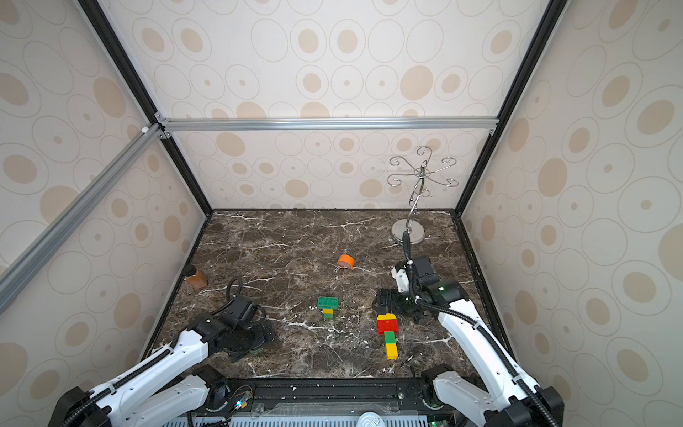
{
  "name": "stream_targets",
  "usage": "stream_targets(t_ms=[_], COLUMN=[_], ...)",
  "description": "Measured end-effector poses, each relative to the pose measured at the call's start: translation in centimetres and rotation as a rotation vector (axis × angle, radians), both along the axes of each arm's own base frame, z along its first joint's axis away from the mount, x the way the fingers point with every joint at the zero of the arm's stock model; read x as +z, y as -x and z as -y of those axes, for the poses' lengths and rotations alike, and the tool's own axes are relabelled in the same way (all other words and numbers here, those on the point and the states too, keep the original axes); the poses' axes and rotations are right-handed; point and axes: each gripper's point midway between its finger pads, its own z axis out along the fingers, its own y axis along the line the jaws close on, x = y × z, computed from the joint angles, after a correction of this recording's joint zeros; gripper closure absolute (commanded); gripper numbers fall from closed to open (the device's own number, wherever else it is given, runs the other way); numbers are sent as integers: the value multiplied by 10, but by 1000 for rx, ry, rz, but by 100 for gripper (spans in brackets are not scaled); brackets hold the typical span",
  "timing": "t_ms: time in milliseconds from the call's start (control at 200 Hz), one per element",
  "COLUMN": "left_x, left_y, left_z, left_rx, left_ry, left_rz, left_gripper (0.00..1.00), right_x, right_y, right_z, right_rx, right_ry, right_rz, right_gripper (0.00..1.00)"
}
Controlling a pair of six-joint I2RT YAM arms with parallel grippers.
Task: Assemble an ice cream with lego
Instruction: Pick up the lego brick from the center of the board.
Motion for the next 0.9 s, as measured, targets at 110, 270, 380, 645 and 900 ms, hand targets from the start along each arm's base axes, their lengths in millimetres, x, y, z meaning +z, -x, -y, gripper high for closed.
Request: stream_targets(t_ms=[110,270,380,645,900], left_x=[-1,3,4,13,46], left_y=[-2,-12,-16,-30,-47], left_z=[4,16,24,33,18], left_rx=[10,31,33,18,-80], left_ry=[24,83,109,89,-113], left_rz=[3,28,33,30,61], left_gripper=[0,0,0,0,0], right_x=[2,3,3,3,3], right_y=[-1,-1,-1,-1,0], right_z=[0,0,0,0,0], right_rx=[-1,-1,-1,-1,0], right_ry=[1,0,0,2,-1], right_rz=[4,8,8,1,-3], right_gripper=[2,2,2,2,2])
